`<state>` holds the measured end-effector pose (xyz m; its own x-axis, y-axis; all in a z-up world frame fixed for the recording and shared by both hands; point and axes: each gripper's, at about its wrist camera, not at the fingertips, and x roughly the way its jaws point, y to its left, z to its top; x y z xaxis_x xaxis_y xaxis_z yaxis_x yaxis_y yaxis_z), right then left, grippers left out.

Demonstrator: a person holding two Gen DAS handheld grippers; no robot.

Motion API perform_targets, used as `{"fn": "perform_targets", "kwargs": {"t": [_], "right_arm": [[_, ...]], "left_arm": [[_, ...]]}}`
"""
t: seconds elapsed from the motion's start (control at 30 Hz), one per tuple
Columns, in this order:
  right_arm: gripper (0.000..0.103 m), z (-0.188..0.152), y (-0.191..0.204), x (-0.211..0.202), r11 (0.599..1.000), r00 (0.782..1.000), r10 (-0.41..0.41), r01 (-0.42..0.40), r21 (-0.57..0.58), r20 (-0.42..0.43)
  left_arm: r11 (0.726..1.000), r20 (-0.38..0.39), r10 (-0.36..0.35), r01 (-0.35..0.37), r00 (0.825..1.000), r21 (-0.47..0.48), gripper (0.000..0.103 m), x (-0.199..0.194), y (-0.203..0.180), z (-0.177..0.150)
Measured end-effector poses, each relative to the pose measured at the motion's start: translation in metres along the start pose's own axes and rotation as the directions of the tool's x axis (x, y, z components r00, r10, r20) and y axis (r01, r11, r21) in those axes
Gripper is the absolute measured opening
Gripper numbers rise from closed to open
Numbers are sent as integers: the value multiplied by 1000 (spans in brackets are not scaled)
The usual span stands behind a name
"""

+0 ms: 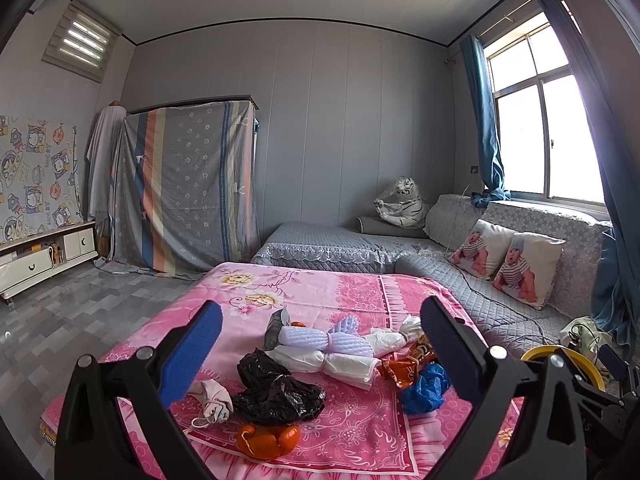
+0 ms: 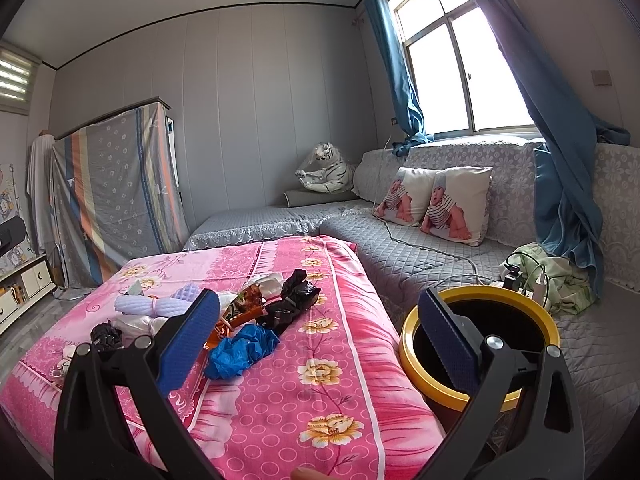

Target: Collect trash

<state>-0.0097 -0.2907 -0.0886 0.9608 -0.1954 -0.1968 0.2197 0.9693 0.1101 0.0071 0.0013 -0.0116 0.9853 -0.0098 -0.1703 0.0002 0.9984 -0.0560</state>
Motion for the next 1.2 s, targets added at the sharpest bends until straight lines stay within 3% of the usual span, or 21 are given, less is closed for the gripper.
{"fn": "perform_targets", "kwargs": {"t": [0.87,1.07,1.2], "right_arm": [[95,-3,2,10,1000,1000,12,-13,-17,-28],[95,-6,6,24,995,992,90,-93,-31,-86],[95,-11,12,40,986,976,152,-161,-47,-157]], "left_arm": [[999,-29,41,-41,999,11,96,19,15,-1],[1000,-49,-8,8,999,-13,96,33,43,-7],[999,-51,-42,42,998,1,96,37,65,-15]]}}
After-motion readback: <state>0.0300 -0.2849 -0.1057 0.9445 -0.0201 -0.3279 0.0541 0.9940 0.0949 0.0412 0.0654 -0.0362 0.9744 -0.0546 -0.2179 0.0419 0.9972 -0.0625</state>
